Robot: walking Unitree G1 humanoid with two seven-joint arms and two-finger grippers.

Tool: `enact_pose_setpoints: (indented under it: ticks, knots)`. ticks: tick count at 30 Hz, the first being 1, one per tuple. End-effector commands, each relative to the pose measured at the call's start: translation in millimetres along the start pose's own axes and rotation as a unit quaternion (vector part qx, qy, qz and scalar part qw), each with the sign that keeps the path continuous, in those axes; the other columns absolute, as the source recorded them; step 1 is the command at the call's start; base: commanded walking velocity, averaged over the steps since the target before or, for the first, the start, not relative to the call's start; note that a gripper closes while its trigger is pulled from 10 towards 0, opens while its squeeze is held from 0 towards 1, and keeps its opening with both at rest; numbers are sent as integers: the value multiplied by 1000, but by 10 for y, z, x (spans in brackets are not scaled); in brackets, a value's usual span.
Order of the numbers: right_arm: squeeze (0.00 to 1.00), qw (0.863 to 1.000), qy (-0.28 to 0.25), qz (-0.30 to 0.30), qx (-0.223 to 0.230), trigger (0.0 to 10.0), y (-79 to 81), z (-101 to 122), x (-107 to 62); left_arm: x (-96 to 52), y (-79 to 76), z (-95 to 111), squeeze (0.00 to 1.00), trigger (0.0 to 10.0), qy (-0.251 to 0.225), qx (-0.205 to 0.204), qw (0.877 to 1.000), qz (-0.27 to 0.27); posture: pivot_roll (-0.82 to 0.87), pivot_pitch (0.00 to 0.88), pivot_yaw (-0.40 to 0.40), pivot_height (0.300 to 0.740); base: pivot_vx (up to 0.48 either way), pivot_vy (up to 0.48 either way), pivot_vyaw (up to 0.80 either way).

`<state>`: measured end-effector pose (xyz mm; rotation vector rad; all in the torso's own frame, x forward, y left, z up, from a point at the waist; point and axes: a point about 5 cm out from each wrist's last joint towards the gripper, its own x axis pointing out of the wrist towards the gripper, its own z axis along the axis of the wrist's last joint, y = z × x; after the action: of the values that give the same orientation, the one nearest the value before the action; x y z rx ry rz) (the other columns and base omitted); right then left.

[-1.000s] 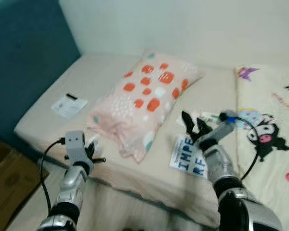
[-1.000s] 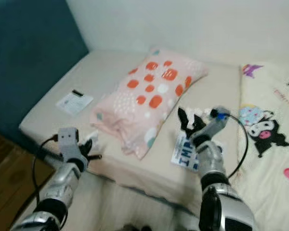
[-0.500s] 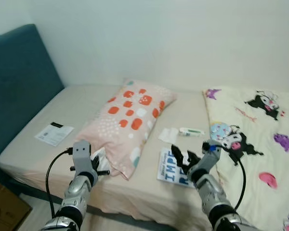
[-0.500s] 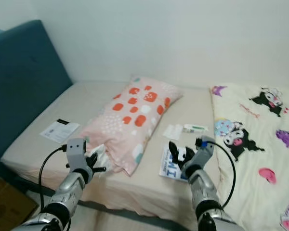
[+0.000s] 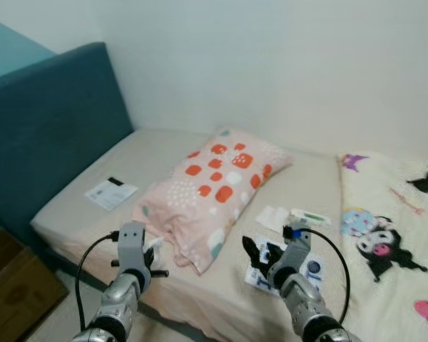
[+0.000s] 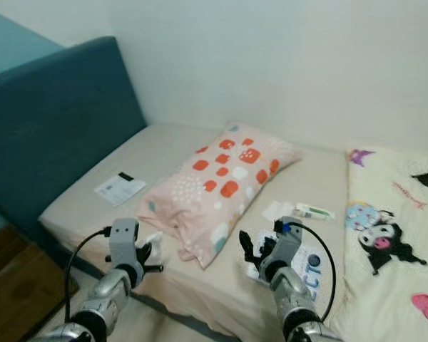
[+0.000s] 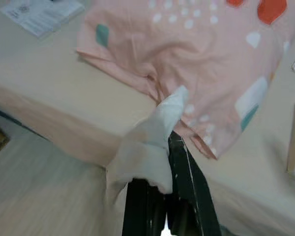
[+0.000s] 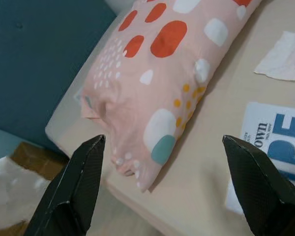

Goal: Clean up the room

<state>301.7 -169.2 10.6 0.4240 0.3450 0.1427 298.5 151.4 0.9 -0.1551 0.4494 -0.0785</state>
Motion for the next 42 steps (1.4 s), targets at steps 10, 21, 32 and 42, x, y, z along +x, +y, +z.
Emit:
enact_pose_setpoints:
  ticks: [10,21,32,42]
  knots:
    - [0,996,20,-88,-5,10000,-128,-41,-30,-29,79,-69,0,10000,20,-11,1000,2,-95,0,114,700,0,0,589]
    - [0,995,17,-97,-14,10000,-144,9,-18,4,97,28,0,10000,3,-44,999,17,-102,0,113,700,0,-335,0]
    - [0,995,1,-100,-14,10000,-155,115,12,14,116,69,0,10000,-4,-49,999,22,-104,0,108,700,0,0,0]
    - [0,996,-16,-60,-60,10000,-102,205,37,23,103,94,0,10000,-10,-56,998,22,-106,0,100,700,0,0,387]
